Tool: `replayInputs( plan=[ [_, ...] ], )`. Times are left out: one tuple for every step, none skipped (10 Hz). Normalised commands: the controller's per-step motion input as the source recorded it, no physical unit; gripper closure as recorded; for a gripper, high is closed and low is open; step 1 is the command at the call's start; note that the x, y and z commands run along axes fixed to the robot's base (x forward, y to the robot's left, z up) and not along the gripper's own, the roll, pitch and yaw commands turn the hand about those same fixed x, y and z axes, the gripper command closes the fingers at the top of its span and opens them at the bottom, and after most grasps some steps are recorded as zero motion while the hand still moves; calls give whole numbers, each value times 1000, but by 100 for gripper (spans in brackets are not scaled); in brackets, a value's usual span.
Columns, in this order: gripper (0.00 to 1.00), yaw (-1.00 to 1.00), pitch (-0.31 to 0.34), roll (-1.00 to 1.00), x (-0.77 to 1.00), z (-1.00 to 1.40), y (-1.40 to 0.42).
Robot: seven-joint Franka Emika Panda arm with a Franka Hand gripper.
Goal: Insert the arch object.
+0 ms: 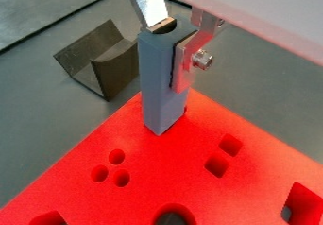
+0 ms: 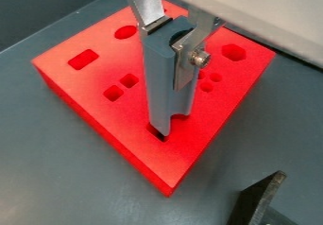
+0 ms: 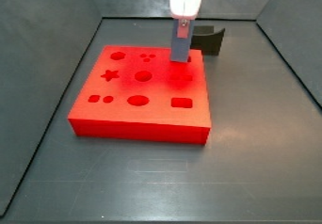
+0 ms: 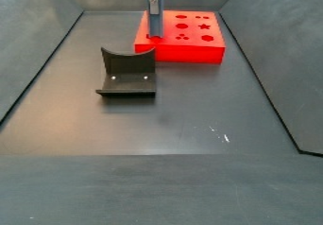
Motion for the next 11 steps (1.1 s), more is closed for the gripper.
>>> replayInputs(
  plan=[
    [100,26,-11,21,166,-231,0],
    [100,0,0,26,74,-191,0],
    [100,0,0,31,57,-186,0],
    [100,0,-16,36,0,-249,0],
    [100,-14,-44,43,-120,-289,34],
    [100,-43,-57,31,-197,-271,54],
    [100,0,-66,16,-46,-231,0],
    [100,0,-73,40,0,-283,0],
    [100,0,-110,53,0,-426,0],
    [100,0,-187,43,14,-649,-29],
    [100,0,-227,46,26,-697,-34]
  ],
)
